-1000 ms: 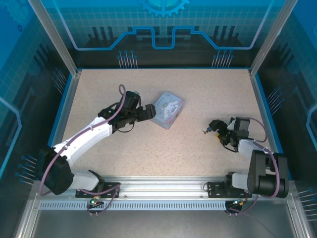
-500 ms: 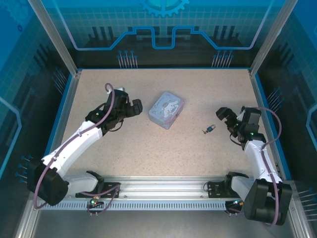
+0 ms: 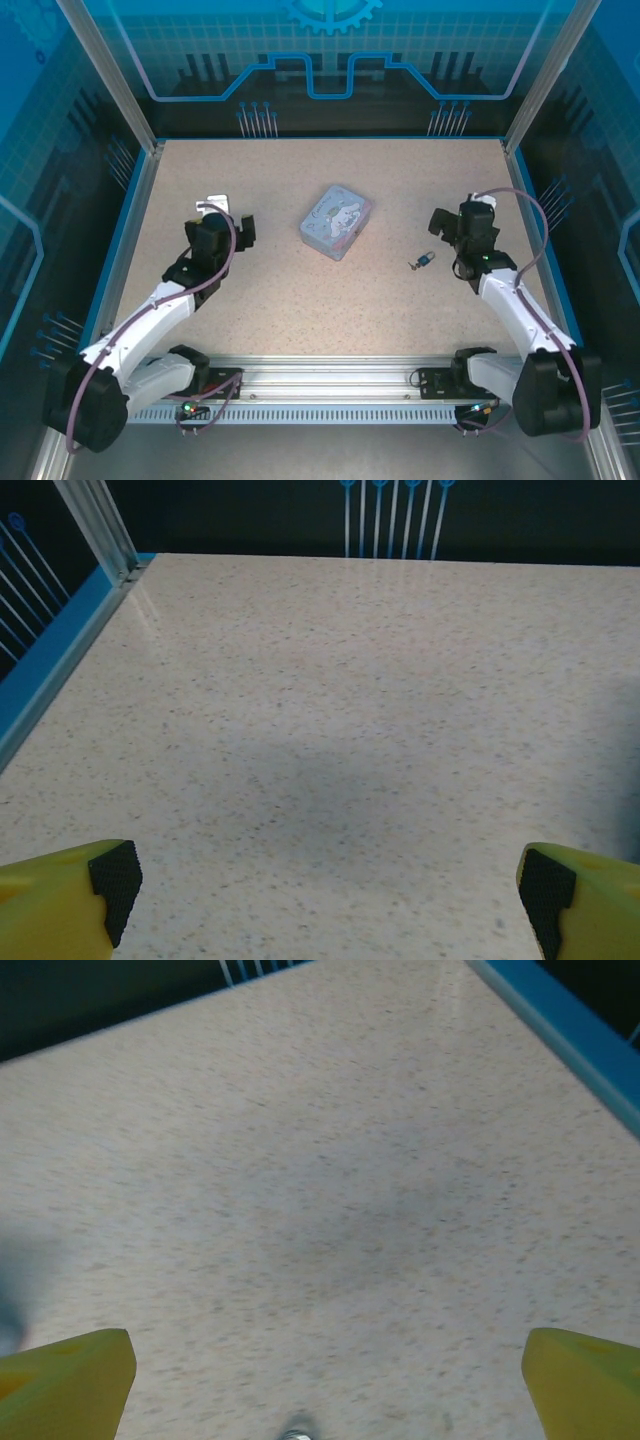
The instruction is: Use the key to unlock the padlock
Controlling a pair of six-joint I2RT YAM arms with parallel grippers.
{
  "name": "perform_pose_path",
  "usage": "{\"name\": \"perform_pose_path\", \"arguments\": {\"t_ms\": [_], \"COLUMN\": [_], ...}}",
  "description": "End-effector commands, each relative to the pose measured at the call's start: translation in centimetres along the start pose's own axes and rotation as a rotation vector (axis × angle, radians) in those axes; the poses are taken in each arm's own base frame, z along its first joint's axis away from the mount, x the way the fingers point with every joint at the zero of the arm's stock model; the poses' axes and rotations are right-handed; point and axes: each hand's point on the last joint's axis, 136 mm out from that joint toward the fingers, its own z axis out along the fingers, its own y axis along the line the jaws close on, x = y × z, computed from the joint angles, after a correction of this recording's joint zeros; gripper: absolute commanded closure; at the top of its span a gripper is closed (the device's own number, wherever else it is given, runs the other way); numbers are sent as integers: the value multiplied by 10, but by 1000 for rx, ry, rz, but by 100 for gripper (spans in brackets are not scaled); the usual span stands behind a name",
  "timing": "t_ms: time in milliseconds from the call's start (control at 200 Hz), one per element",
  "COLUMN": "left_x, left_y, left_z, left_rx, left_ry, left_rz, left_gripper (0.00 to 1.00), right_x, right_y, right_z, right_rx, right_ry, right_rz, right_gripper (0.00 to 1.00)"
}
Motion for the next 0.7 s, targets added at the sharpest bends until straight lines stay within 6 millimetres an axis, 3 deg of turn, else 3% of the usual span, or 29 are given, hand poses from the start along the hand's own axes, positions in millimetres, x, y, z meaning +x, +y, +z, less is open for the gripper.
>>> {"name": "perform_pose_path", "arguments": {"t_ms": [0,245,420,590,695], "left_x": [-11,21,41,37,43], "left_y": [14,32,25,8,8], "left_z": [12,39,59,71,76], "left_rx": [-36,-70,-44,32,61], "left_ry": [-111,-87,-114,-140,-158], "left_rz": [19,-7,-34,49,40], "left_gripper": [1,1,1,1,1], "right_x": [-1,18,18,21,24], "right_y": [-4,13,34,25,30], "right_z": [17,41,40,39,42], "right_rx": [65,8,-61,-103,-155], "right_ry": [-81,-124,-199,-318,-299], "right_rz": [-104,-158,-284,-242,-253], "right_gripper": [0,0,0,0,0]}}
